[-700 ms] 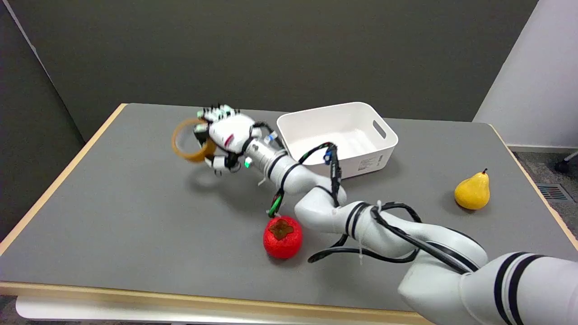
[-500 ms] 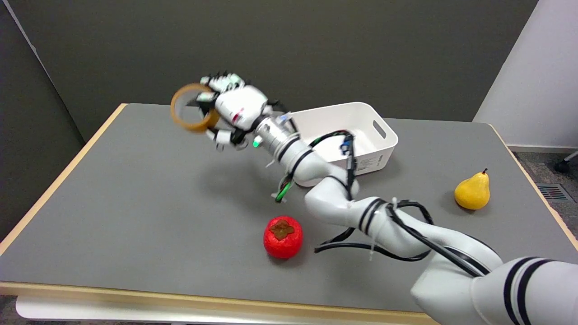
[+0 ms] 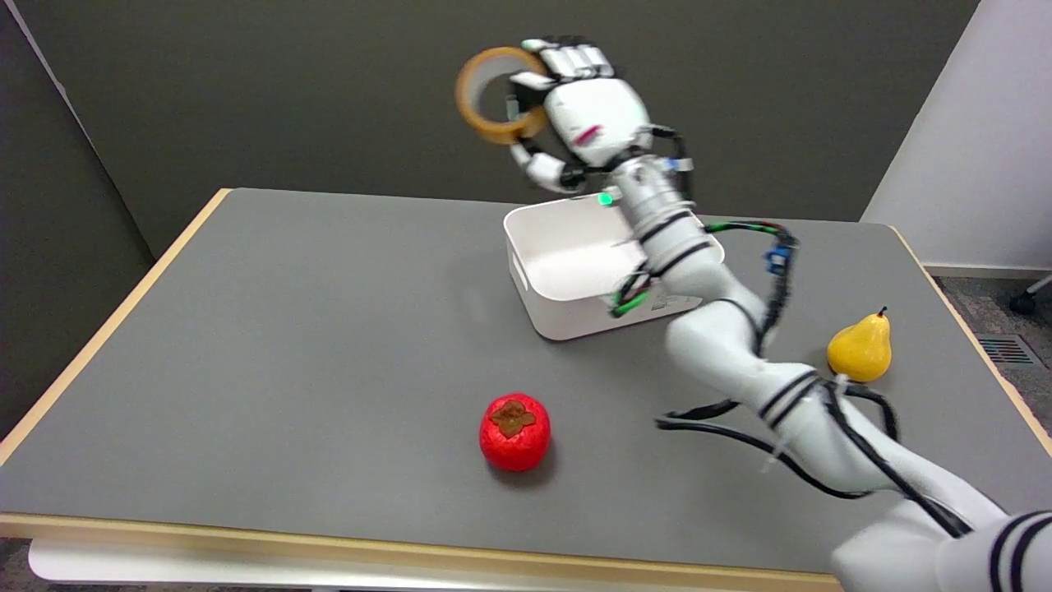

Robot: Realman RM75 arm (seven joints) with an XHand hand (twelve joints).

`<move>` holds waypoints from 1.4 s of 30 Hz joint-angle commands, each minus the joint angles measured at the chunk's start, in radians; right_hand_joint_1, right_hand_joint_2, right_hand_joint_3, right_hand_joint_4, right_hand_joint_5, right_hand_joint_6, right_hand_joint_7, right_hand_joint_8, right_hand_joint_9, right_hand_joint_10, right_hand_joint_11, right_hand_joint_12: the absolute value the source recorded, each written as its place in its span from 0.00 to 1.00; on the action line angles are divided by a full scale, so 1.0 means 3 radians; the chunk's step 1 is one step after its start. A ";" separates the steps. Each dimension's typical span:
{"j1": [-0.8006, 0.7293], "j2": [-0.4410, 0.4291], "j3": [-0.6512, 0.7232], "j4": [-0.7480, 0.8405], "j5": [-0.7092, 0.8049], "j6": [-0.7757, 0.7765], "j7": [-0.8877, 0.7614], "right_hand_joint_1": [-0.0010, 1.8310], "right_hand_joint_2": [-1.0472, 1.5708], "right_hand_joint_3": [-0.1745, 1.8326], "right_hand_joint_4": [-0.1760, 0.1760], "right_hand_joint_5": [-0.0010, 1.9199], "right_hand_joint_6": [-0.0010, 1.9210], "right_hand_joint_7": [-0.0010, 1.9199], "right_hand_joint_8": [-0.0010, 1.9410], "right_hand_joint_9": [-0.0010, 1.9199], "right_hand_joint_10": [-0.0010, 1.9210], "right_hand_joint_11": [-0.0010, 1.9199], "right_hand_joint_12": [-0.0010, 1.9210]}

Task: Place the yellow tape into the white box.

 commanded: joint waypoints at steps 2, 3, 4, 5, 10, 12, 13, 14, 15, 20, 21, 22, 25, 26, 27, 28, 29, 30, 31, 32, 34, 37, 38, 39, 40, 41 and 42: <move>-0.0931 0.1109 0.0667 0.0199 0.1405 -0.0030 -0.1186 0.48 0.81 0.32 0.82 0.34 0.82 0.13 0.16 0.05 0.29 0.00 0.53; -0.0969 0.1117 0.0683 0.0189 0.1405 -0.0030 -0.1223 0.48 0.81 0.32 0.83 0.34 0.82 0.13 0.17 0.05 0.29 0.00 0.54; -0.0998 0.1119 0.0699 0.0183 0.1405 -0.0030 -0.1239 0.48 0.81 0.32 0.84 0.34 0.82 0.13 0.17 0.06 0.30 0.00 0.55; -0.1044 0.1123 0.0736 0.0178 0.1405 -0.0030 -0.1267 0.48 0.81 0.33 0.85 0.35 0.82 0.14 0.18 0.06 0.30 0.00 0.55; -0.1266 0.1124 0.0872 0.0200 0.1405 -0.0003 -0.1282 0.48 0.81 0.33 0.85 0.35 0.81 0.15 0.18 0.07 0.31 0.01 0.56; -0.1343 0.1115 0.0882 0.0245 0.1405 0.0038 -0.1282 0.48 0.80 0.33 0.85 0.35 0.81 0.15 0.19 0.07 0.31 0.01 0.56; -0.1379 0.1110 0.0882 0.0288 0.1405 0.0075 -0.1282 0.48 0.80 0.33 0.85 0.35 0.81 0.15 0.19 0.08 0.31 0.01 0.56; -0.1422 0.1102 0.0878 0.0331 0.1405 0.0103 -0.1282 0.48 0.80 0.33 0.85 0.35 0.81 0.16 0.19 0.08 0.32 0.01 0.57; -0.1449 0.1100 0.0864 0.0371 0.1401 0.0127 -0.1282 0.48 0.80 0.33 0.86 0.35 0.81 0.16 0.19 0.08 0.32 0.01 0.57; -0.1626 0.1109 0.0758 0.0669 0.1340 0.0212 -0.1282 0.48 0.80 0.34 0.91 0.36 0.80 0.17 0.20 0.09 0.32 0.01 0.57; -0.1631 0.1118 0.0739 0.0696 0.1323 0.0212 -0.1282 0.48 0.80 0.34 0.91 0.36 0.80 0.17 0.20 0.09 0.32 0.01 0.57; -0.1648 0.1127 0.0709 0.0728 0.1284 0.0216 -0.1282 0.48 0.80 0.34 0.91 0.36 0.80 0.17 0.20 0.09 0.32 0.01 0.57; -0.1682 0.1142 0.0636 0.0819 0.1251 0.0253 -0.1268 0.48 0.80 0.34 0.96 0.36 0.80 0.17 0.20 0.09 0.33 0.02 0.57; -0.1690 0.1142 0.0632 0.0831 0.1251 0.0254 -0.1260 0.48 0.80 0.34 0.97 0.36 0.80 0.17 0.20 0.09 0.33 0.02 0.57; -0.1711 0.1142 0.0623 0.0860 0.1251 0.0254 -0.1259 0.48 0.80 0.34 0.98 0.36 0.80 0.17 0.20 0.09 0.33 0.02 0.57; -0.1741 0.1142 0.0622 0.0885 0.1255 0.0254 -0.1259 0.47 0.80 0.33 0.99 0.35 0.81 0.17 0.20 0.09 0.33 0.02 0.57; -0.1760 0.1142 0.0622 0.0897 0.1272 0.0254 -0.1259 0.47 0.81 0.32 0.99 0.35 0.81 0.16 0.20 0.09 0.33 0.01 0.57; -0.1787 0.1138 0.0622 0.0911 0.1279 0.0254 -0.1254 0.46 0.82 0.30 1.00 0.34 0.82 0.16 0.20 0.09 0.33 0.01 0.57; -0.1809 0.1130 0.0622 0.0924 0.1279 0.0254 -0.1254 0.45 0.83 0.28 1.00 0.33 0.82 0.15 0.19 0.08 0.32 0.01 0.57; -0.1821 0.1124 0.0622 0.0931 0.1279 0.0254 -0.1254 0.44 0.83 0.29 0.98 0.31 0.79 0.14 0.19 0.08 0.32 0.01 0.57; -0.1844 0.1120 0.0611 0.0940 0.1318 0.0257 -0.1254 0.34 0.66 0.59 0.69 0.14 0.32 0.08 0.14 0.03 0.29 0.00 0.53; -0.1859 0.1119 0.0563 0.0949 0.1446 0.0325 -0.1254 0.32 0.65 0.55 0.67 0.06 0.19 0.03 0.10 0.01 0.22 0.00 0.51; -0.1859 0.1119 0.0544 0.0954 0.1469 0.0337 -0.1254 0.30 0.63 0.56 0.67 0.03 0.18 0.01 0.07 0.00 0.18 0.00 0.49; -0.1859 0.1119 0.0515 0.0962 0.1486 0.0357 -0.1254 0.31 0.64 0.55 0.67 0.03 0.17 0.01 0.07 0.00 0.16 0.00 0.48; -0.1859 0.1119 0.0493 0.0972 0.1493 0.0369 -0.1254 0.31 0.65 0.53 0.67 0.03 0.15 0.00 0.07 0.00 0.15 0.00 0.48; -0.1859 0.1119 0.0474 0.0986 0.1497 0.0379 -0.1254 0.32 0.65 0.54 0.67 0.03 0.15 0.00 0.06 0.00 0.13 0.00 0.46; -0.1859 0.1119 0.0448 0.1004 0.1527 0.0404 -0.1254 0.33 0.64 0.57 0.67 0.02 0.15 0.00 0.05 0.00 0.11 0.00 0.44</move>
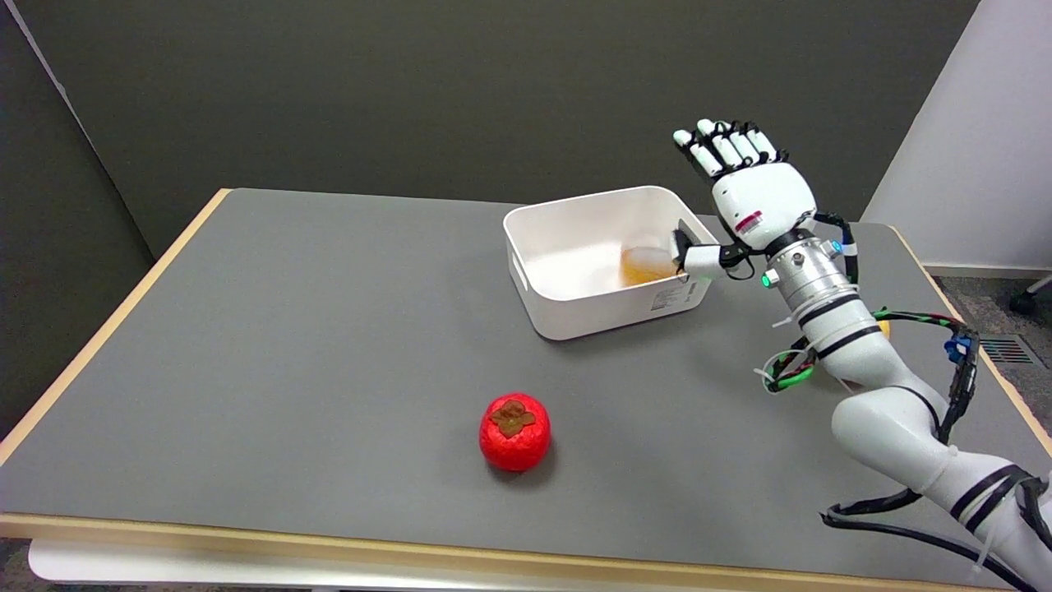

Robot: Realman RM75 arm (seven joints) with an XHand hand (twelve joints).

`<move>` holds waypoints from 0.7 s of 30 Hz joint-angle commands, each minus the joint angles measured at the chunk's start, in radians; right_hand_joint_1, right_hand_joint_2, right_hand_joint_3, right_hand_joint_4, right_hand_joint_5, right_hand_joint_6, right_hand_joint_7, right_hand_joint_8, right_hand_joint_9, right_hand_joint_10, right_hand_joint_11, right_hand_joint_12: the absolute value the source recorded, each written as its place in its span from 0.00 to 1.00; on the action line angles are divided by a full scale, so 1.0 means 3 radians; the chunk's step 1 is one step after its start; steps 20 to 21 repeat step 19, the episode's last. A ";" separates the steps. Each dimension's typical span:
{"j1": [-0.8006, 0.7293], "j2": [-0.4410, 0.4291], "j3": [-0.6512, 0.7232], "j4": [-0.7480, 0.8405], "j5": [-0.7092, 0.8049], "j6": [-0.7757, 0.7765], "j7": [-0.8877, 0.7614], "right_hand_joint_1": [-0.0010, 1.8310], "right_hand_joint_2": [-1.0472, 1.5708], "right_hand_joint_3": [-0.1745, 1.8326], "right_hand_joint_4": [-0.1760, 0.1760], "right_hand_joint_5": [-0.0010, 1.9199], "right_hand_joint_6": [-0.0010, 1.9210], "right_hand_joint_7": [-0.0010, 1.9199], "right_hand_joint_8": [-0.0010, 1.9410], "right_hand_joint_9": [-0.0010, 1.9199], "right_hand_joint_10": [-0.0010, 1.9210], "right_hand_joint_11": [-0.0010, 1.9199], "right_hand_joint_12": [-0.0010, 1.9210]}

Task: Place the yellow tape into the white box.

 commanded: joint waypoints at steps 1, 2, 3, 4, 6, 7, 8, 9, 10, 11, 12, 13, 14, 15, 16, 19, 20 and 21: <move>-0.0235 0.0037 -0.0204 0.0260 0.0255 0.0199 -0.0039 0.33 0.64 0.58 0.67 0.02 0.15 0.00 0.04 0.00 0.10 0.00 0.43; -0.0235 0.0033 -0.0214 0.0283 0.0308 0.0226 -0.0039 0.33 0.63 0.57 0.67 0.02 0.15 0.00 0.04 0.00 0.10 0.00 0.43; -0.0235 0.0033 -0.0223 0.0309 0.0362 0.0273 -0.0039 0.32 0.63 0.57 0.67 0.02 0.15 0.00 0.03 0.00 0.09 0.00 0.43; -0.0231 0.0033 -0.0224 0.0329 0.0402 0.0304 -0.0039 0.30 0.63 0.55 0.68 0.02 0.14 0.00 0.02 0.00 0.09 0.00 0.43; -0.0230 0.0028 -0.0220 0.0393 0.0604 0.0433 -0.0039 0.28 0.63 0.55 0.69 0.02 0.13 0.00 0.00 0.00 0.08 0.00 0.43; -0.0230 0.0028 -0.0215 0.0421 0.0686 0.0488 -0.0039 0.27 0.62 0.55 0.68 0.02 0.12 0.00 0.00 0.00 0.06 0.00 0.42; -0.0230 0.0028 -0.0193 0.0475 0.0827 0.0561 -0.0035 0.26 0.62 0.55 0.67 0.01 0.11 0.00 0.00 0.00 0.05 0.00 0.42; -0.0230 0.0028 -0.0166 0.0538 0.0967 0.0633 -0.0030 0.26 0.62 0.55 0.65 0.01 0.10 0.00 0.00 0.00 0.03 0.00 0.41; -0.0230 0.0032 -0.0155 0.0577 0.1034 0.0665 -0.0026 0.25 0.62 0.55 0.64 0.01 0.09 0.00 0.00 0.00 0.03 0.00 0.41; -0.0230 0.0047 -0.0131 0.0656 0.1144 0.0711 -0.0025 0.25 0.63 0.55 0.64 0.01 0.08 0.00 0.00 0.00 0.03 0.00 0.40; -0.0230 0.0056 -0.0122 0.0688 0.1185 0.0720 -0.0025 0.25 0.63 0.55 0.63 0.01 0.08 0.00 0.00 0.00 0.02 0.00 0.40; -0.0230 0.0077 -0.0100 0.0747 0.1261 0.0733 -0.0025 0.25 0.63 0.55 0.63 0.01 0.07 0.00 0.00 0.00 0.01 0.00 0.39; -0.0230 0.0101 -0.0077 0.0801 0.1351 0.0734 -0.0025 0.24 0.63 0.55 0.63 0.01 0.07 0.00 0.00 0.00 0.01 0.00 0.39; -0.0230 0.0110 -0.0063 0.0820 0.1373 0.0738 -0.0025 0.24 0.63 0.55 0.64 0.01 0.07 0.00 0.00 0.00 0.01 0.00 0.39; -0.0235 0.0125 -0.0052 0.0846 0.1454 0.0761 -0.0025 0.24 0.63 0.55 0.63 0.01 0.07 0.00 0.00 0.00 0.01 0.00 0.39; -0.0235 0.0135 -0.0047 0.0851 0.1636 0.0820 -0.0025 0.24 0.64 0.55 0.62 0.01 0.06 0.00 0.00 0.00 0.01 0.00 0.39; -0.0235 0.0135 -0.0047 0.0851 0.1636 0.0820 -0.0025 0.24 0.64 0.55 0.62 0.01 0.06 0.00 0.00 0.00 0.01 0.00 0.39; -0.0235 0.0135 -0.0047 0.0851 0.1636 0.0820 -0.0025 0.24 0.64 0.55 0.62 0.01 0.06 0.00 0.00 0.00 0.01 0.00 0.39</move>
